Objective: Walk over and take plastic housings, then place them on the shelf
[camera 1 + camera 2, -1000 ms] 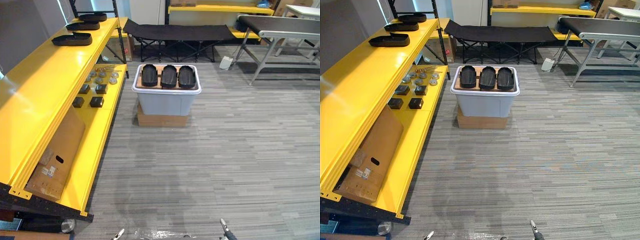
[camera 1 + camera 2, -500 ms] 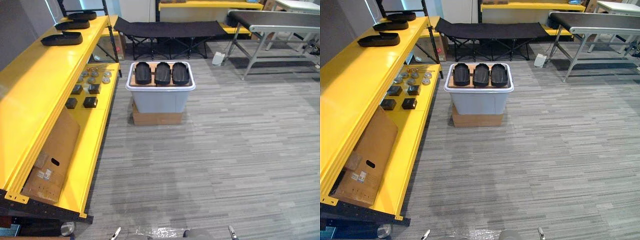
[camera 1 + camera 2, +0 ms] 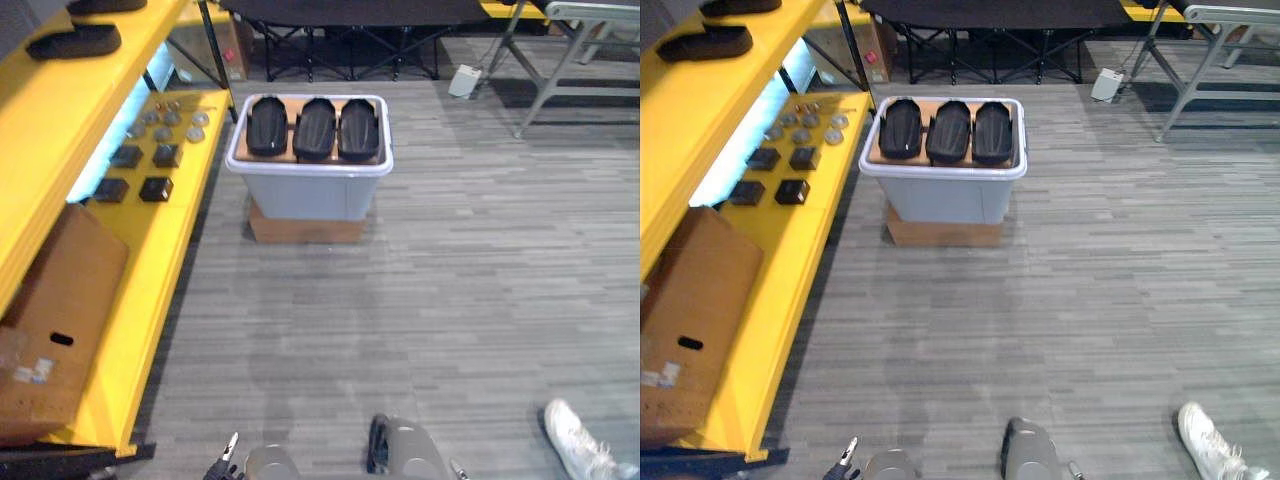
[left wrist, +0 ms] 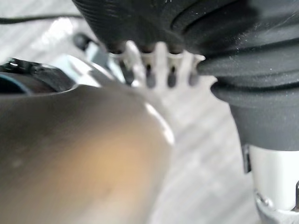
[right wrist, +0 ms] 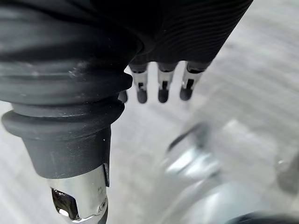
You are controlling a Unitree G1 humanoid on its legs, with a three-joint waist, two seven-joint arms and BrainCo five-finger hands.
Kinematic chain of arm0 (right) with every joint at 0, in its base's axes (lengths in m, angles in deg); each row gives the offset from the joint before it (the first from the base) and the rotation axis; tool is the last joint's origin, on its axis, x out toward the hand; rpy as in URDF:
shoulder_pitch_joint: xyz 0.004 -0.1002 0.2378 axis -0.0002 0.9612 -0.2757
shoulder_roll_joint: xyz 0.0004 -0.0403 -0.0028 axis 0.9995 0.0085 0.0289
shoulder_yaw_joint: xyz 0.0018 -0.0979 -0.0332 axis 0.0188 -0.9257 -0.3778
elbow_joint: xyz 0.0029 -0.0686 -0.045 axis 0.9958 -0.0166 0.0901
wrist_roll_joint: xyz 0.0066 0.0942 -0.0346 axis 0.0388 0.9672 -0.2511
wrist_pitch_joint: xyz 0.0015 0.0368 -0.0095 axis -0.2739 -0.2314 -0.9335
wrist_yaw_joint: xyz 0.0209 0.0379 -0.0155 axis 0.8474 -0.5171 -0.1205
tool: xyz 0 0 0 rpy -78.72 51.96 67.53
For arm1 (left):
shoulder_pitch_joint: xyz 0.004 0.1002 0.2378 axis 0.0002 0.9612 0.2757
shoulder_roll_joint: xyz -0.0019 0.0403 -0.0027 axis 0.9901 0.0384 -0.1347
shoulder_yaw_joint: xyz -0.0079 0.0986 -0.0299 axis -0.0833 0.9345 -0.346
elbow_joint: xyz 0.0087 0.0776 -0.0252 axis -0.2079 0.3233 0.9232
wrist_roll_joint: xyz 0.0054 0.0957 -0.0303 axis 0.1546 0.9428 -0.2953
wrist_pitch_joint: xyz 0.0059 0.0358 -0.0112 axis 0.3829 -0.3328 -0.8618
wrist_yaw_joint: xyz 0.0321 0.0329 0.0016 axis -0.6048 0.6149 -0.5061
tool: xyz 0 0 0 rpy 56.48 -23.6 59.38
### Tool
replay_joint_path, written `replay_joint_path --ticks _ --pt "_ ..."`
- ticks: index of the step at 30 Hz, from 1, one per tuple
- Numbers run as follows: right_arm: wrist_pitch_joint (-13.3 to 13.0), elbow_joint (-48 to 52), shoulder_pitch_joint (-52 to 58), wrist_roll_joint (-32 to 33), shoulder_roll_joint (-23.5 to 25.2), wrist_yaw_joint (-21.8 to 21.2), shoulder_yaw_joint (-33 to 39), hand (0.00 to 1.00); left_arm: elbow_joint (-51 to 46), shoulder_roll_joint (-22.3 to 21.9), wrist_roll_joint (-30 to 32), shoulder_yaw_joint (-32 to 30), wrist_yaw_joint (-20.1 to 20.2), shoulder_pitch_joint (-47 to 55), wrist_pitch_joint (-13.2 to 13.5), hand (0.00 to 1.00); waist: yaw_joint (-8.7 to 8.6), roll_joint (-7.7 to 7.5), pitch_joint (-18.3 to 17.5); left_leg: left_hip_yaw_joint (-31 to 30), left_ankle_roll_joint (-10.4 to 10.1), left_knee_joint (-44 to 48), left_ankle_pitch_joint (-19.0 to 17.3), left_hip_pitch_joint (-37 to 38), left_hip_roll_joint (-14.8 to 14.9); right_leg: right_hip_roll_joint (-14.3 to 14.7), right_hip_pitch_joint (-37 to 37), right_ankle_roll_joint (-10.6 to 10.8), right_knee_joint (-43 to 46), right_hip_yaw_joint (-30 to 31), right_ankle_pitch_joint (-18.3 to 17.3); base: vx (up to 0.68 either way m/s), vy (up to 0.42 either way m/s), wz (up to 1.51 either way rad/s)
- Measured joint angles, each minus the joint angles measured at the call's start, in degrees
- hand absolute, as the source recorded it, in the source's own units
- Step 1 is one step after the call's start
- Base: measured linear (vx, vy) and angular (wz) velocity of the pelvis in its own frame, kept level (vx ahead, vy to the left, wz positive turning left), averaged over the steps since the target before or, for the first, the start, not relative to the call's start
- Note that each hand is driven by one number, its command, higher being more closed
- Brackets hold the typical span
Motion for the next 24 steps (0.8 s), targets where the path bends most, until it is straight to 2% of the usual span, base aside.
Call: replay_joint_path --ticks 1,2,3,4,5,6,7,8,9,10,11,12,14,16,18,20,22,23,24 --pt "-1.1 0.0 -1.1 -1.1 -0.2 -0.8 1.4 0.00 -0.2 -0.1 0.2 -0.6 0.2 0.1 0.1 0.00 0.65 -0.33 0.2 0.0 -0.5 -6.5 0.5 -3.5 -3.7 -1.0 2.7 0.0 -2.6 -0.3 0.0 0.44 -0.025 -0.09" --pt "-2.6 0.1 -2.6 -1.7 -0.2 -1.7 2.4 0.00 -0.2 -0.2 0.8 -1.0 1.0 0.4 0.2 0.00 1.07 -0.50 0.6 -0.4 -1.2 -15.6 3.1 -7.3 -7.3 -1.6 4.3 0.1 -4.7 -0.9 -0.1 0.52 -0.015 -0.16" --pt "-3.4 0.2 -3.1 -1.9 -0.1 -2.0 2.7 0.00 -0.2 -0.3 1.1 -1.2 1.3 0.7 0.4 0.00 1.29 -0.45 1.2 -0.7 -1.1 -20.2 5.4 -8.9 -8.4 -1.7 5.3 0.4 -5.6 -1.0 -0.3 0.42 0.055 -0.26" --pt "-4.7 0.3 -4.0 -2.0 0.0 -2.9 3.7 0.00 -0.3 -0.5 2.4 -1.5 2.1 1.5 0.6 0.00 1.84 -0.33 3.1 -1.9 -1.4 -28.8 10.6 -10.8 -9.4 -1.9 8.1 1.7 -6.8 -1.0 -1.8 0.42 0.122 -0.23" --pt "-5.3 0.8 -3.7 -1.5 0.0 -3.3 3.3 0.00 -0.3 -1.2 3.4 -1.5 2.3 2.9 0.6 0.00 2.10 0.80 4.3 -2.0 -2.0 -33.5 12.5 -11.9 -7.9 -0.7 11.1 2.2 -7.8 -0.9 -4.3 0.42 0.160 -0.24" --pt "-5.3 0.8 -3.6 -0.7 0.1 -3.5 2.9 0.00 -0.2 -1.5 4.1 -1.5 2.6 3.8 0.6 0.00 2.44 0.90 4.6 -1.2 -1.2 -31.7 15.3 -12.5 -7.0 -0.4 12.8 2.7 -7.7 -0.5 -5.7 0.46 0.221 -0.14" --pt "-5.4 0.8 -3.5 0.3 1.2 -4.0 0.7 0.00 -0.5 -1.6 5.3 -2.3 3.7 5.8 0.7 0.00 3.19 -1.04 4.7 0.6 0.8 -26.7 18.4 -13.0 -7.2 -1.1 15.1 1.2 -7.5 0.0 -8.7 0.41 0.192 -0.09" --pt "-5.4 0.9 -3.8 0.5 1.8 -4.0 -0.2 0.00 -1.1 -1.2 6.0 -2.7 4.0 6.4 0.9 0.00 3.42 -1.86 4.5 1.8 1.5 -24.8 18.1 -13.6 -7.6 -2.3 15.3 -0.2 -7.2 0.4 -10.1 0.56 0.249 -0.13" --pt "-5.3 1.1 -4.3 0.9 2.7 -3.9 -0.9 0.00 -1.8 0.0 7.4 -3.7 4.6 7.1 1.4 0.00 3.97 -5.45 3.9 3.6 3.7 -21.5 16.7 -14.7 -8.7 -4.5 15.1 -2.6 -6.3 0.7 -11.9 0.46 0.185 -0.15" --pt "-5.3 1.1 -5.2 1.8 3.2 -3.9 -0.9 0.00 -1.6 0.6 8.8 -3.7 4.5 6.5 2.0 0.00 4.35 -6.99 4.0 4.4 5.4 -20.4 16.6 -14.7 -9.7 -6.3 14.2 -1.9 -2.2 1.1 -11.4 0.71 0.257 0.00" --pt "-5.6 1.4 -6.2 2.1 3.8 -3.8 -1.0 0.00 -1.2 1.8 10.9 -3.4 4.5 5.5 2.3 0.00 4.20 -7.94 4.4 5.0 7.7 -19.1 15.1 -14.2 -10.7 -9.0 10.1 2.8 8.6 2.0 -9.0 0.75 0.264 0.25" --pt "-5.6 1.6 -6.6 2.1 4.6 -3.7 -1.4 0.00 -1.5 2.8 13.0 -2.7 5.1 3.8 2.5 0.00 4.26 -8.81 4.7 4.7 8.9 -19.3 13.4 -12.2 -12.3 -11.5 5.4 7.4 20.7 3.2 -4.9 0.75 0.265 0.35" --pt "-5.6 1.7 -6.9 1.9 5.4 -3.7 -2.5 0.00 -3.7 3.8 14.2 -1.1 6.8 2.4 2.4 0.00 4.23 -8.83 4.9 3.7 9.3 -20.7 11.6 -7.9 -13.6 -12.3 -0.3 8.6 32.4 4.0 -6.2 0.53 0.155 0.28" --pt "-5.6 2.2 -6.9 1.9 5.9 -2.7 -4.7 0.00 -6.1 4.6 16.3 2.0 8.7 1.0 2.7 0.00 4.16 -8.15 5.0 3.1 9.5 -24.4 11.3 -2.2 -14.0 -11.1 -4.2 8.0 33.7 2.7 -8.5 0.57 0.104 0.18" --pt "-5.6 2.8 -7.0 2.0 5.9 -1.3 -5.4 0.00 -7.7 5.8 17.0 4.7 8.9 -1.0 3.1 0.00 3.99 -7.18 5.2 2.2 9.5 -28.1 11.3 2.4 -13.9 -9.9 -7.4 6.7 27.8 -0.2 -9.9 0.40 0.015 0.22" --pt "-5.6 3.3 -6.9 1.9 5.0 0.1 -5.2 0.00 -8.2 5.2 15.9 7.9 8.8 -3.5 3.0 0.00 2.64 -5.36 5.0 0.0 8.1 -29.6 10.5 5.1 -13.0 -8.6 -11.0 6.8 15.3 -0.3 -9.4 0.40 -0.067 0.44" --pt "-5.4 3.4 -6.9 1.9 5.0 0.7 -5.2 0.00 -8.2 4.3 13.8 8.9 8.7 -4.8 2.7 0.00 2.65 -4.57 5.1 -0.2 6.3 -29.1 9.3 6.2 -11.4 -7.2 -12.4 7.3 7.5 3.2 -6.6 0.33 -0.141 0.17" --pt "-4.9 3.3 -6.7 1.8 5.0 1.2 -5.2 0.00 -8.0 4.2 13.2 9.0 8.0 -5.0 2.4 0.00 2.61 -4.53 5.0 -0.6 3.7 -27.7 7.6 7.5 -9.5 -6.0 -12.8 7.0 0.1 6.7 -0.9 0.29 -0.228 0.09" --pt "-4.7 3.3 -6.5 1.8 5.0 1.2 -5.2 0.00 -7.9 4.4 13.0 9.1 7.7 -4.9 2.3 0.00 2.61 -4.80 4.8 -0.9 2.8 -26.8 6.7 7.8 -8.8 -5.5 -12.7 7.0 -2.0 7.5 1.6 0.32 -0.325 0.21"
